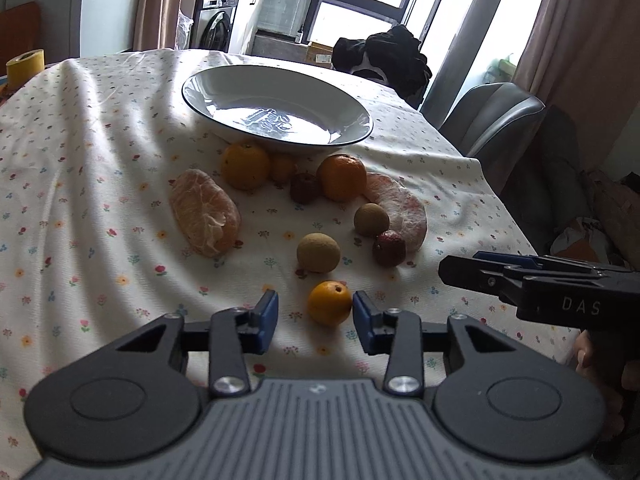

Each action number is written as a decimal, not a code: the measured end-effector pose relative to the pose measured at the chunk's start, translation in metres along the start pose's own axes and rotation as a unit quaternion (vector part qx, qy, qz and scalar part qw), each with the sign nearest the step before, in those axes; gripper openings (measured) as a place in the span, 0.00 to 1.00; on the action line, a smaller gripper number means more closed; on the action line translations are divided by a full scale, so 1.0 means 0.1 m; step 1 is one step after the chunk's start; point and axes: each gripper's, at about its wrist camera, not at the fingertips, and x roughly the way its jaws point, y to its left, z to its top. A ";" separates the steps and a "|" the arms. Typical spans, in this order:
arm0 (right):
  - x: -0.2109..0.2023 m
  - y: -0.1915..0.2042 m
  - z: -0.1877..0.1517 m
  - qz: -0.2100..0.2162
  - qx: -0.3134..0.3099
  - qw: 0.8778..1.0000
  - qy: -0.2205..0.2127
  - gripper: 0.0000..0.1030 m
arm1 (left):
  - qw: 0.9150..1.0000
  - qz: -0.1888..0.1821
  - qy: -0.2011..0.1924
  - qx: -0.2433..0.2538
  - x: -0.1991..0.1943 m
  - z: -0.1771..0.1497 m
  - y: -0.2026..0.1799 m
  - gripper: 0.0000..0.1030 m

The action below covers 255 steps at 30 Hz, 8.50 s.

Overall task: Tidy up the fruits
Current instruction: 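Grasp the small orange with the left tool while the right tool grasps a dark red plum, then release the orange into the white bowl with the left tool while the right tool drops the plum, then withdraw both tools from the bowl back toward the fruit pile, then grasp the peeled tangerine with the left tool while the right tool grasps a brown kiwi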

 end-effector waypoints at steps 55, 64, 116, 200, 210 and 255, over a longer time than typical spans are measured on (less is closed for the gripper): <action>0.01 0.27 0.22 0.031 -0.011 0.998 -0.052 0.20 | 0.995 0.033 -0.090 -0.024 -0.55 0.22 0.23 0.22; -0.05 0.36 0.39 0.035 -0.024 0.996 -0.079 0.20 | 0.994 0.032 -0.105 -0.008 -0.58 0.32 0.19 0.22; 0.92 0.12 0.92 0.046 0.000 0.997 -0.056 0.20 | 0.996 0.045 -0.077 0.018 0.38 1.13 0.31 0.22; -0.30 0.38 0.18 0.026 -0.039 0.997 -0.055 1.00 | 0.993 0.096 -0.067 -0.013 -0.79 0.15 0.29 0.87; -0.18 0.44 0.08 0.040 -0.049 0.998 -0.029 0.86 | 0.993 0.102 -0.053 -0.004 -0.71 0.08 0.25 0.86; 0.55 0.56 0.15 0.088 -0.059 0.994 0.026 0.24 | 0.995 0.078 -0.048 -0.044 -0.14 0.22 0.48 0.57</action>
